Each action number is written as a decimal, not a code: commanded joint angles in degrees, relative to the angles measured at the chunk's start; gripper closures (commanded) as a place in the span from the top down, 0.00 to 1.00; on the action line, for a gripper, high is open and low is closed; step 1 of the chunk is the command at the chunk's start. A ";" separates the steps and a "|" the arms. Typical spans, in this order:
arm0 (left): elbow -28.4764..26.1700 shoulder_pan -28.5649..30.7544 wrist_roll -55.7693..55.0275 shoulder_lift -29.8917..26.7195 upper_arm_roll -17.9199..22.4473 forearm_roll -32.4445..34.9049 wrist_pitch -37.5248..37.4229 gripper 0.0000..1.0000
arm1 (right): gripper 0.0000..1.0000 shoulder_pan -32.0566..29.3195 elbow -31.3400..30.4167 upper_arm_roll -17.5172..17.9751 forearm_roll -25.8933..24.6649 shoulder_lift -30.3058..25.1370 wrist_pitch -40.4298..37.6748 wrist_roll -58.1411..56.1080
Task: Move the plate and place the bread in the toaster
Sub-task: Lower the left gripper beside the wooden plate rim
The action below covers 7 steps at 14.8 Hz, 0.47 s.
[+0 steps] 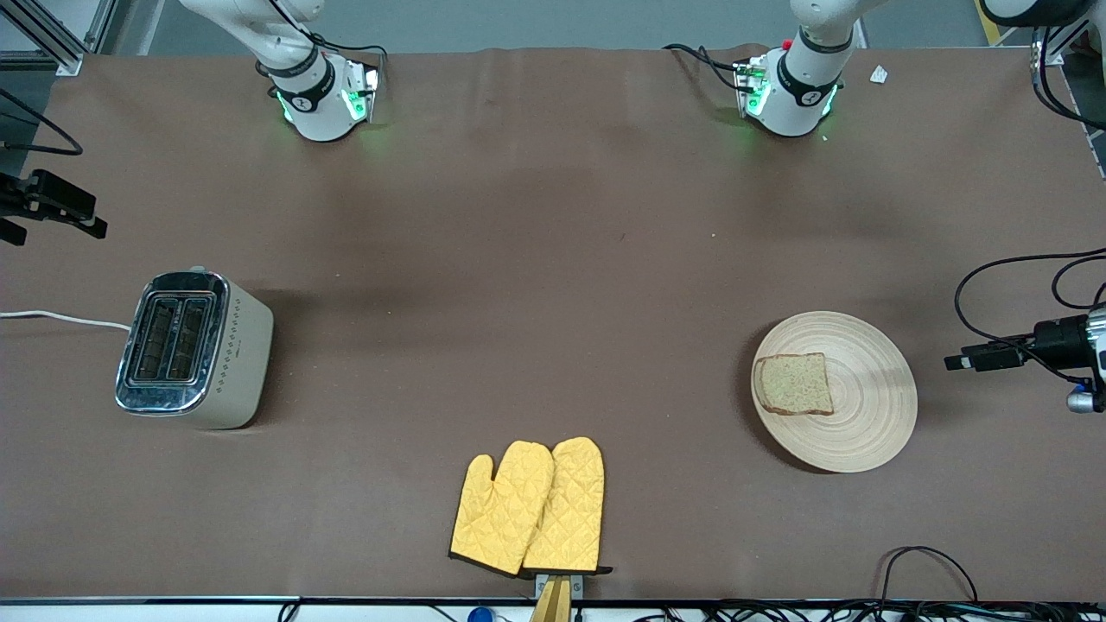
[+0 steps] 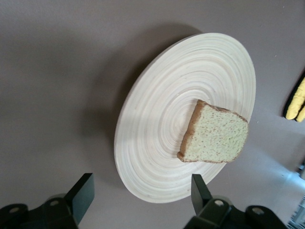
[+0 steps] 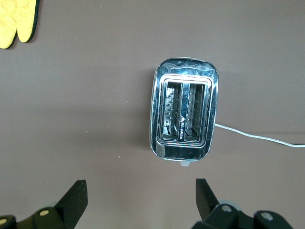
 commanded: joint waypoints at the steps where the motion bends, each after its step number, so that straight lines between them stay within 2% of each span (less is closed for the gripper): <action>1: 1.43 0.69 3.91 3.25 -0.23 -3.26 1.87 0.80 | 1.00 -0.40 -1.46 0.14 0.89 -1.30 -0.29 0.57; 7: 1.52 0.78 9.27 8.35 -0.23 -7.74 3.28 0.72 | 1.00 -0.22 -1.46 0.14 0.89 -1.21 -0.02 0.48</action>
